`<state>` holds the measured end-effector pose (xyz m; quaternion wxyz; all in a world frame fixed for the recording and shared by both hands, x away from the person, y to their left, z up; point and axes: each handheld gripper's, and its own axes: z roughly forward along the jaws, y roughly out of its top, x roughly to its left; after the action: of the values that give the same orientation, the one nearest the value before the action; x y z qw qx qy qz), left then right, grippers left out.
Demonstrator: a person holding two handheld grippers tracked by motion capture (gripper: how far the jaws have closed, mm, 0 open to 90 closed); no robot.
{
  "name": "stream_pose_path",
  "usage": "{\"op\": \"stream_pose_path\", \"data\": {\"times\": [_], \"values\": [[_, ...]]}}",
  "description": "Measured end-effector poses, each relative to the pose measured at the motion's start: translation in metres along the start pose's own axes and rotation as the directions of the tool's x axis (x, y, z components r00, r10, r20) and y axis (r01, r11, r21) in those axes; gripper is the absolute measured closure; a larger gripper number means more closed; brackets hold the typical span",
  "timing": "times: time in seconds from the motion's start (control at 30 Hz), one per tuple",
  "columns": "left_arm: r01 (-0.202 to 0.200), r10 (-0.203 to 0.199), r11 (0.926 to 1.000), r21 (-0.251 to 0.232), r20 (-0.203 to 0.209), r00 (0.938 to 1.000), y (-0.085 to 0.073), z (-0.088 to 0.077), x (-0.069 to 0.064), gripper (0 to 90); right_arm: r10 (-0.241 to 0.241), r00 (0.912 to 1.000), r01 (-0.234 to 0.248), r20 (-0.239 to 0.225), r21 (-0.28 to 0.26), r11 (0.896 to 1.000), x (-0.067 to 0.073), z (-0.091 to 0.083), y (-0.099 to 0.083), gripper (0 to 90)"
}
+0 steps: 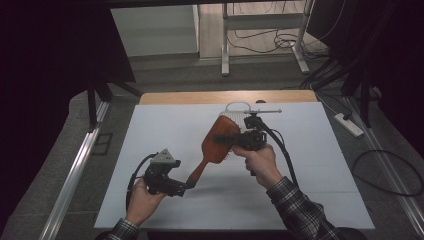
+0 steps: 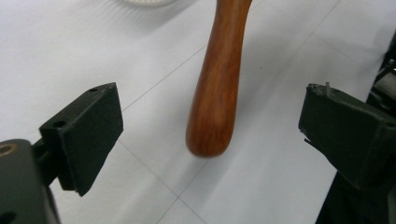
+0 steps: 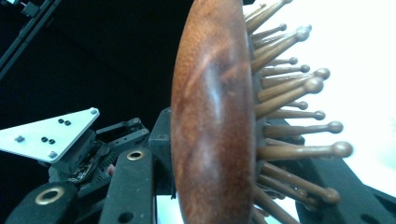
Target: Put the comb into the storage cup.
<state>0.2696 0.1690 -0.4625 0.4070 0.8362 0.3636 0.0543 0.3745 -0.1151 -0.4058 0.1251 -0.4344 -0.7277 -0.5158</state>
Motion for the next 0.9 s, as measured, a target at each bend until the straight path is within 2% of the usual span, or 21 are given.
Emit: {"op": "stream_pose_path", "data": {"times": [0.27, 0.43, 0.57, 0.7, 0.9], "values": [[0.0, 0.0, 1.0, 0.005, 0.005, 1.0, -0.006, -0.004, 0.005, 2.0, -0.004, 1.0, 0.004, 0.009, -0.02, 1.0, -0.001, -0.004, 0.007, 55.0], [0.005, -0.005, 0.9999, -0.015, 0.013, 0.9999, -0.01, -0.009, 0.007, 0.4, -0.012, 0.9998, 0.012, 0.019, -0.033, 0.999, -0.001, -0.005, 0.012, 55.0], [-0.001, 0.001, 1.0, -0.005, 0.007, 1.0, -0.014, -0.011, 0.008, 0.6, -0.016, 0.9997, 0.017, 0.02, -0.045, 0.999, -0.002, -0.007, 0.016, 55.0], [-0.019, 0.019, 0.9998, 0.005, -0.017, 0.9997, -0.016, -0.014, 0.007, 0.4, -0.021, 0.9995, 0.023, 0.023, -0.056, 0.998, -0.002, -0.01, 0.02, 55.0], [-0.024, 0.024, 0.9996, 0.014, -0.038, 0.999, -0.022, -0.016, 0.005, 0.0, -0.022, 0.9994, 0.024, 0.027, -0.073, 0.997, -0.004, -0.013, 0.026, 55.0]]}}
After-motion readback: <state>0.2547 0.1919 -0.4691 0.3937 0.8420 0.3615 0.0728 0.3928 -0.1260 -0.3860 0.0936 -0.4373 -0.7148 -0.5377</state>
